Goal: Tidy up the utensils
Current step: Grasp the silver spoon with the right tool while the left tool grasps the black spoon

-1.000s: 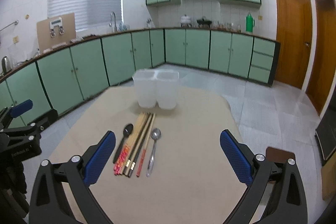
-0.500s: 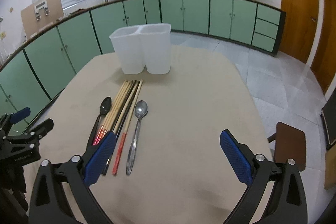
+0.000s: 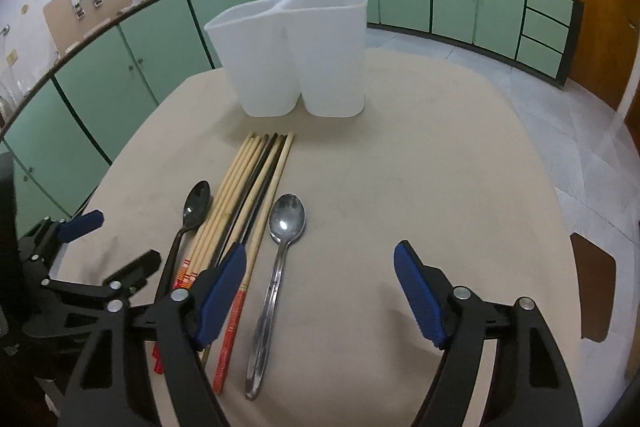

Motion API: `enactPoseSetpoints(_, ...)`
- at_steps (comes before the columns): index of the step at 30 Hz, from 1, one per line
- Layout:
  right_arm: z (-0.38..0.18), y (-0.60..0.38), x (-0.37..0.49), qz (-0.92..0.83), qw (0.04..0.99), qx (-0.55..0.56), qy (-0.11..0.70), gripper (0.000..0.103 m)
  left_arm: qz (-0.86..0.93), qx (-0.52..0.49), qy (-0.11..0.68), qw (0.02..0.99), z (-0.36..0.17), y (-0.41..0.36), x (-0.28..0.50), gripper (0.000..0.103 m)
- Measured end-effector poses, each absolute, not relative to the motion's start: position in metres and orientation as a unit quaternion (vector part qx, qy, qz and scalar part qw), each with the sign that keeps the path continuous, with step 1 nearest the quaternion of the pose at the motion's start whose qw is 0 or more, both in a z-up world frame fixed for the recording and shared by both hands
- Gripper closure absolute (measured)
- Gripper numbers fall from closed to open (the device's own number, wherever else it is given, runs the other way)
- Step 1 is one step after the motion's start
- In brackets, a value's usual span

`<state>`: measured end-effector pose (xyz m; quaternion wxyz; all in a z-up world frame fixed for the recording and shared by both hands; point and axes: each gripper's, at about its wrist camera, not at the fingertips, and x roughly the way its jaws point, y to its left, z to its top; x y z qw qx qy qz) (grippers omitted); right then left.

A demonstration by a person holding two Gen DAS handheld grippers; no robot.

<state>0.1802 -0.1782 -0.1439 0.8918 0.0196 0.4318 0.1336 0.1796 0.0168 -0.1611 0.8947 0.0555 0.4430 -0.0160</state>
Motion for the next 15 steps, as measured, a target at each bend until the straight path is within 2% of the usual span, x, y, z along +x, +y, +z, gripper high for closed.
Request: enactPoseSetpoints(15,-0.152,-0.173,0.186,0.13,0.888,-0.001,0.441,0.028,-0.011,0.048,0.462,0.885,-0.18,0.02,0.204,0.005)
